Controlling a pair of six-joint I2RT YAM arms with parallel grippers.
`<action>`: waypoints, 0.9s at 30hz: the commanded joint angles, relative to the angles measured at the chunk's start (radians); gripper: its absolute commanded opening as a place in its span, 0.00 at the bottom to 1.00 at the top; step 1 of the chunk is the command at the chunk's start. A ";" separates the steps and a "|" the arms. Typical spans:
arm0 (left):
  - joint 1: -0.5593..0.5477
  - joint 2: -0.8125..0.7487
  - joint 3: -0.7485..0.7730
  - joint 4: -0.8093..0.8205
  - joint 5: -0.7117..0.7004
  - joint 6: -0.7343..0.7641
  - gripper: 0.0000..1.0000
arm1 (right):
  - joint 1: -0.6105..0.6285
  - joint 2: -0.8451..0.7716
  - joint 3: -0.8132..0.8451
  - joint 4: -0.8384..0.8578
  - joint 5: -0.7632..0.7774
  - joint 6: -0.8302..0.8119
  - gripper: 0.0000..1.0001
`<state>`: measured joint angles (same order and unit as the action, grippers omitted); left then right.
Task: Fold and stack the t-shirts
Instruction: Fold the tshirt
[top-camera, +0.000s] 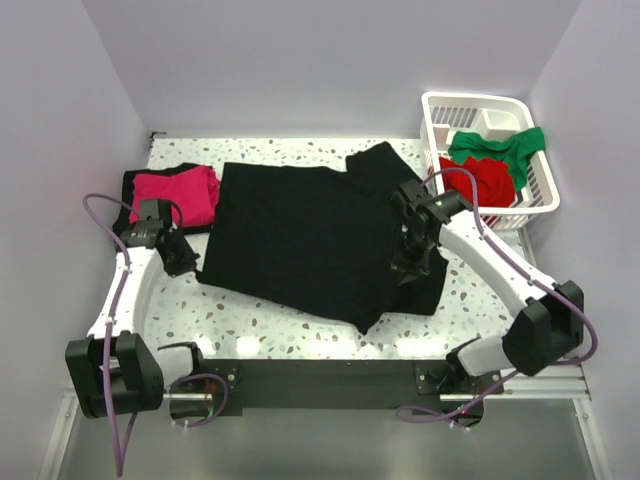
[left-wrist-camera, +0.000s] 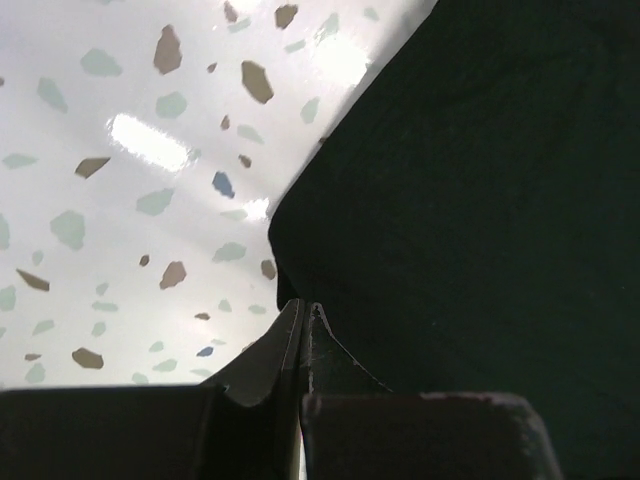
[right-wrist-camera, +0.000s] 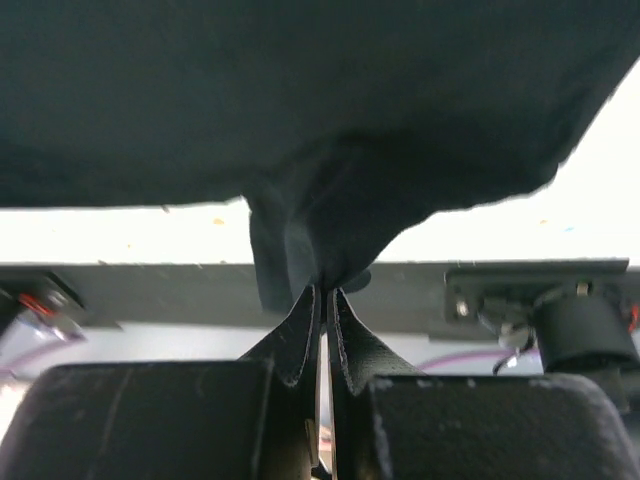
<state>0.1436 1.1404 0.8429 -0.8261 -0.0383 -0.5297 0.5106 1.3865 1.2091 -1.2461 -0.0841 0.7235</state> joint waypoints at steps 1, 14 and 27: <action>0.005 0.041 0.074 0.079 0.028 0.036 0.00 | -0.038 0.066 0.121 0.048 0.037 -0.064 0.00; 0.007 0.231 0.191 0.165 0.034 0.060 0.00 | -0.155 0.356 0.472 0.011 0.081 -0.179 0.00; 0.005 0.390 0.304 0.209 0.032 0.082 0.00 | -0.238 0.525 0.690 -0.030 0.098 -0.226 0.00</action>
<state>0.1436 1.5070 1.0901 -0.6743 -0.0067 -0.4767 0.2821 1.8931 1.8439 -1.2495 -0.0082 0.5270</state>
